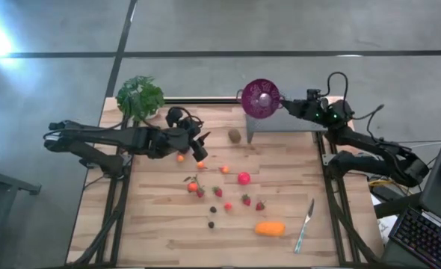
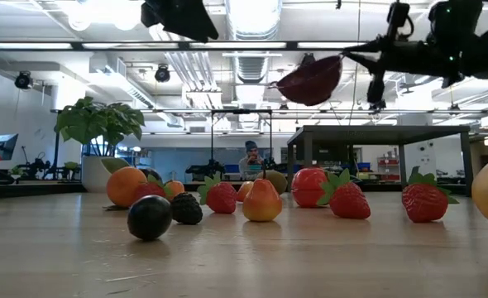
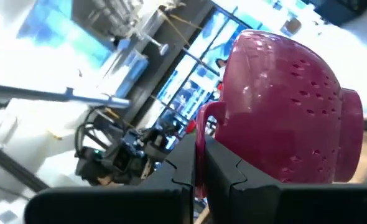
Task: Pick & Place Fruit
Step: Put the violet strainer bowl on the shelf
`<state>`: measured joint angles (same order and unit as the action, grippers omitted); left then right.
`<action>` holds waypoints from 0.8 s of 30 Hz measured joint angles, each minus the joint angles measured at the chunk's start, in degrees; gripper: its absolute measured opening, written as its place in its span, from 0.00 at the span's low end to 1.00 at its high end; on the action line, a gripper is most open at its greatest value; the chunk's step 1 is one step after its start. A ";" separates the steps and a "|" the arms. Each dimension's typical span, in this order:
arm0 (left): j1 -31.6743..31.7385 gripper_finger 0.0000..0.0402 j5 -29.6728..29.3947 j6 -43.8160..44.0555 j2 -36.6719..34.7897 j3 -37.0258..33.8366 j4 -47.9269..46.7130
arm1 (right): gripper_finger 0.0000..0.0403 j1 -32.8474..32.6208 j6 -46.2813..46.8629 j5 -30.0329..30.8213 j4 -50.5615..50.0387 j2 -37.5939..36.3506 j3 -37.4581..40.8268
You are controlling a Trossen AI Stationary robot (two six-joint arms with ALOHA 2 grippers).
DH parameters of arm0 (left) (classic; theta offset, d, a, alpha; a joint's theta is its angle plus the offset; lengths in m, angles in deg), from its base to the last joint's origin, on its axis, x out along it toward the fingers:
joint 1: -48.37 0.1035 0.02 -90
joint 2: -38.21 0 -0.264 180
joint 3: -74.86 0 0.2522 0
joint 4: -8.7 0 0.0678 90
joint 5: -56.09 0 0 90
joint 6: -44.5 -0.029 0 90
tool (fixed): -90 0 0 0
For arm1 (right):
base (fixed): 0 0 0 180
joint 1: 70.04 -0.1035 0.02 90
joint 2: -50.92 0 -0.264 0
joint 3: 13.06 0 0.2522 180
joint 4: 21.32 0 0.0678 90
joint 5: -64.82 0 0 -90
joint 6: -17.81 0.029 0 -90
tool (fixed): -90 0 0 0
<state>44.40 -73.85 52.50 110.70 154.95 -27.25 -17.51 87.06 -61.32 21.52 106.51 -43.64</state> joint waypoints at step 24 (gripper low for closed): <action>0.02 0.50 0.15 -0.80 0.04 0.07 1.22 | 0.03 0.42 0.02 6.70 -6.88 -0.02 4.88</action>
<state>44.42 -73.70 51.70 110.74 155.01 -26.03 -17.09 87.07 -54.62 14.64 106.50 -38.77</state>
